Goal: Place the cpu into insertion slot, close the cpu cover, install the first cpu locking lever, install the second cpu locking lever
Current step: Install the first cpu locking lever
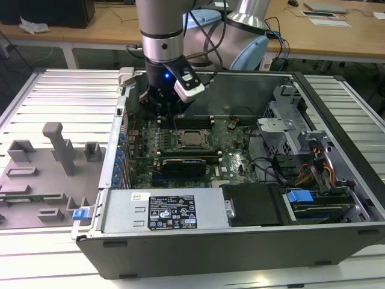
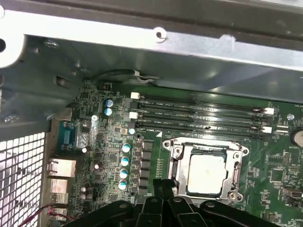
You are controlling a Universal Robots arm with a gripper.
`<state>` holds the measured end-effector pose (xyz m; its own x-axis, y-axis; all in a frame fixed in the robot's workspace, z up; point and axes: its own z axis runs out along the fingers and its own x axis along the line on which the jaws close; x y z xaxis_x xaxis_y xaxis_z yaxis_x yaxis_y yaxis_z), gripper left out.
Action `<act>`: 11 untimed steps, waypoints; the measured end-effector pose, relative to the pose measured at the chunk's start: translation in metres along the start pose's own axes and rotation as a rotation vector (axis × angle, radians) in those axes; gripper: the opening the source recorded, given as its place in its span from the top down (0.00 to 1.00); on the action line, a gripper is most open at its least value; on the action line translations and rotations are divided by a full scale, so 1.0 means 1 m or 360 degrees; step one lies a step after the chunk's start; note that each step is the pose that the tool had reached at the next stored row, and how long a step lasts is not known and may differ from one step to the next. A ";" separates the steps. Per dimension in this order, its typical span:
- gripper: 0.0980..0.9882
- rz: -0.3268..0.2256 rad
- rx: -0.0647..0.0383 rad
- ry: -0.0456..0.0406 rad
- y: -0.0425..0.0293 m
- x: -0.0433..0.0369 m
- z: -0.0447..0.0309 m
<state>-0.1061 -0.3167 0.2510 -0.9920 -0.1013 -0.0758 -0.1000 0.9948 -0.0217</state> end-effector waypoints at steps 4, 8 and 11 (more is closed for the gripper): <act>0.99 0.0005 -0.0071 -0.0009 0.0004 0.0037 -0.0003; 0.99 0.0013 -0.0168 -0.0021 0.0008 0.0079 -0.0006; 0.99 0.0019 -0.0242 -0.0029 0.0010 0.0099 -0.0008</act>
<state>-0.1161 -0.3167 0.2511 -0.9917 -0.0883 -0.0933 -0.1001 0.9864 0.1305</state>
